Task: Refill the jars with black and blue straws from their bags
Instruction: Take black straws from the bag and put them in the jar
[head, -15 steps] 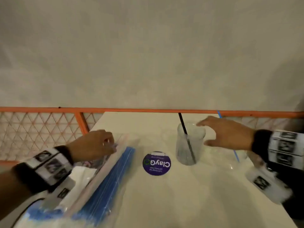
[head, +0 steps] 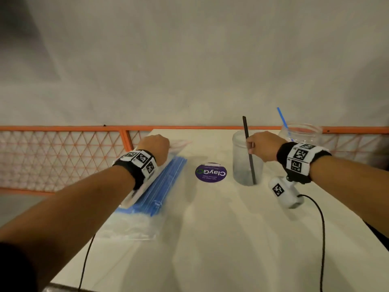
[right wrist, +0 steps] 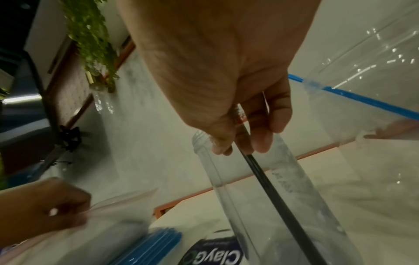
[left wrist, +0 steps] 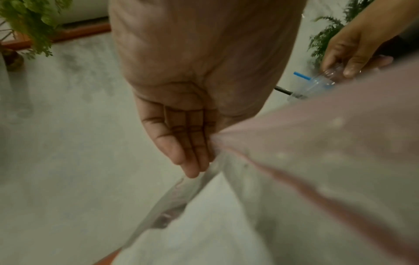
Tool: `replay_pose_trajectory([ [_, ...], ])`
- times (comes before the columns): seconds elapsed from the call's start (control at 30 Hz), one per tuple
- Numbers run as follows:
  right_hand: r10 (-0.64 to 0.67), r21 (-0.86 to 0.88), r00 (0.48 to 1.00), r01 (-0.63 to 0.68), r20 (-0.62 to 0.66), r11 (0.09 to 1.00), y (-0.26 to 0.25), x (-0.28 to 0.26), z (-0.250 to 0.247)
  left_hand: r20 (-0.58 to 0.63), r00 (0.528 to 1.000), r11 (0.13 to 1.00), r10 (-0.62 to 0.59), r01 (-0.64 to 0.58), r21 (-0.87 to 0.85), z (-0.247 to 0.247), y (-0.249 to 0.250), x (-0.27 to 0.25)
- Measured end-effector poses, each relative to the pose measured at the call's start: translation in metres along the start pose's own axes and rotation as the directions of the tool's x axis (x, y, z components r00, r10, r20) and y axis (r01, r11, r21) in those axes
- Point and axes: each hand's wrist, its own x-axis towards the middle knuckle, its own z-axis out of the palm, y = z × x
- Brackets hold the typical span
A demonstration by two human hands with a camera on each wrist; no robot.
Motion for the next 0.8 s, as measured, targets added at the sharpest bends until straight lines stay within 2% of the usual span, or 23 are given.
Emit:
replay_pose_trajectory([
  [0.13, 0.042, 0.09, 0.999, -0.043, 0.015, 0.995, -0.012, -0.023, 0.0, -0.093, 0.995, 0.999, 0.045, -0.044, 0.018, -0.008, -0.01, -0.018],
  [0.17, 0.045, 0.133, 0.999, -0.041, -0.026, 0.99, -0.014, -0.027, -0.001, -0.111, 0.992, 0.998, 0.058, -0.056, 0.022, -0.011, -0.012, -0.022],
  [0.23, -0.01, 0.183, 0.979, 0.048, -0.204, 0.982, -0.023, -0.036, -0.005, -0.164, 0.984, 0.997, 0.071, -0.071, 0.007, -0.019, -0.016, -0.031],
  [0.3, -0.131, 0.192, 0.932, 0.204, -0.337, 0.96, -0.036, -0.045, -0.011, -0.217, 0.971, 0.994, 0.103, -0.111, -0.023, -0.026, -0.018, -0.038],
  [0.4, -0.311, 0.162, 0.883, 0.385, -0.352, 0.909, -0.057, -0.059, -0.015, -0.295, 0.943, 0.976, 0.152, -0.19, -0.106, -0.036, -0.015, -0.048],
  [0.47, -0.378, 0.125, 0.865, 0.437, -0.33, 0.891, -0.067, -0.066, -0.012, -0.325, 0.924, 0.949, 0.203, -0.268, -0.168, -0.042, -0.01, -0.054],
  [0.57, -0.359, 0.059, 0.886, 0.391, -0.293, 0.919, -0.073, -0.075, -0.004, -0.314, 0.897, 0.904, 0.31, -0.381, -0.195, -0.048, 0.003, -0.064],
  [0.7, -0.242, 0.135, 0.944, 0.276, -0.224, 0.952, -0.065, -0.086, 0.011, -0.264, 0.917, 0.908, 0.3, -0.359, -0.215, -0.046, 0.026, -0.067],
  [0.8, -0.185, 0.176, 0.963, 0.22, -0.197, 0.96, -0.059, -0.089, 0.019, -0.304, 0.886, 0.804, 0.35, -0.451, -0.388, -0.048, 0.064, -0.068],
])
